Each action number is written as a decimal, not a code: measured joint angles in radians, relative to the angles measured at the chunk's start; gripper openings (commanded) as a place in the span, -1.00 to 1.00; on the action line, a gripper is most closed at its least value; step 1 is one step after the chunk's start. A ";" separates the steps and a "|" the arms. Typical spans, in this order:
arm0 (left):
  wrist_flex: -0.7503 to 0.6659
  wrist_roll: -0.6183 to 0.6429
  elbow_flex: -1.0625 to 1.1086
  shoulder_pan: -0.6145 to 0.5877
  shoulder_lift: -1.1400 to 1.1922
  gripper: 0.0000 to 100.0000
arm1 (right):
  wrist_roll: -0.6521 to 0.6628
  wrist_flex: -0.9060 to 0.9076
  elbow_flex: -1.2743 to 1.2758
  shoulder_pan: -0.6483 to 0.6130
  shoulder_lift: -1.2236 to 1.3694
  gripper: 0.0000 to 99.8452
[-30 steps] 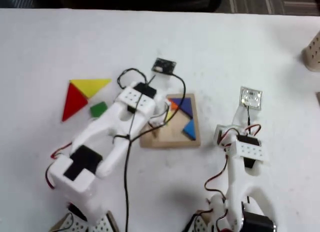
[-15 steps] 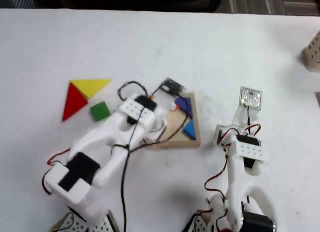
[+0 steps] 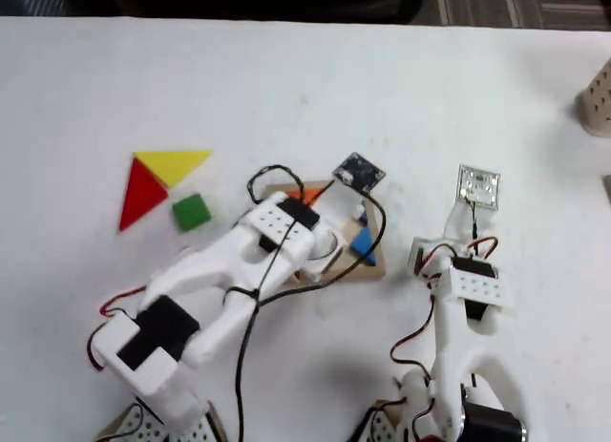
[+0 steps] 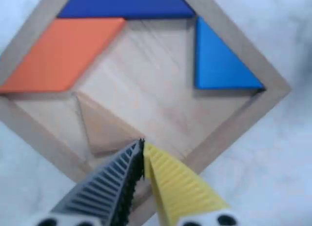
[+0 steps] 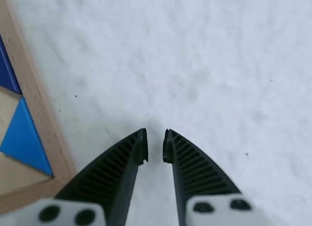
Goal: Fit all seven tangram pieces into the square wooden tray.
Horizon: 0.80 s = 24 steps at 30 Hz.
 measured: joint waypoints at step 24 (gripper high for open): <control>-0.012 -0.002 0.130 -0.009 -0.157 -0.95 | 0.000 0.000 0.000 0.000 0.000 -0.88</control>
